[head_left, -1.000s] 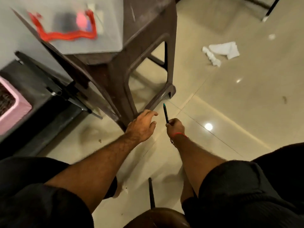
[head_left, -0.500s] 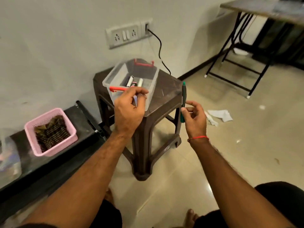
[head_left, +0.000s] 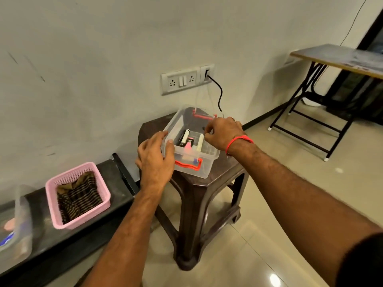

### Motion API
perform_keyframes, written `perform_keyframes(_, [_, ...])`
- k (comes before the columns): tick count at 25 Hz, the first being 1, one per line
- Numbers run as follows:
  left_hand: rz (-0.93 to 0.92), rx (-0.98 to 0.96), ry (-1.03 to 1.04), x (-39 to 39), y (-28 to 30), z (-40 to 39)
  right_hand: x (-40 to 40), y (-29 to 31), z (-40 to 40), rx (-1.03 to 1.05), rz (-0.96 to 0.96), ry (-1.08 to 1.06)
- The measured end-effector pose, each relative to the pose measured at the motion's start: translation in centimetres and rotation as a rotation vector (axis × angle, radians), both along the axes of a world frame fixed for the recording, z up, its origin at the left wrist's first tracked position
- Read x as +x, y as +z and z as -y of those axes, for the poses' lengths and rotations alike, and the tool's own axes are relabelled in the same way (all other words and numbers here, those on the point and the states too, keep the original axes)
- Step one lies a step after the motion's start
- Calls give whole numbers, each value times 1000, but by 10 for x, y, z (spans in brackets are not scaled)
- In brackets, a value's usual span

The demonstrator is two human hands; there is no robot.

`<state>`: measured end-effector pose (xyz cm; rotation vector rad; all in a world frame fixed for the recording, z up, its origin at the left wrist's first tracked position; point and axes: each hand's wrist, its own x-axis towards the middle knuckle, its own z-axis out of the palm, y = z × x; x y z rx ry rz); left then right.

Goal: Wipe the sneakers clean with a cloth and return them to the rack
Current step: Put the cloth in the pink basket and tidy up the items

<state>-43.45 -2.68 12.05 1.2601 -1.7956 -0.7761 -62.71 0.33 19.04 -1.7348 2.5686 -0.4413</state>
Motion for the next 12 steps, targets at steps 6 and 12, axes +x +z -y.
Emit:
perform_keyframes(6, [13, -11, 44, -2, 5, -2, 5, 5, 16, 327, -272, 41])
perform_keyframes(12, [-113, 15, 0, 2, 2, -1, -3, -3, 10, 226, -149, 38])
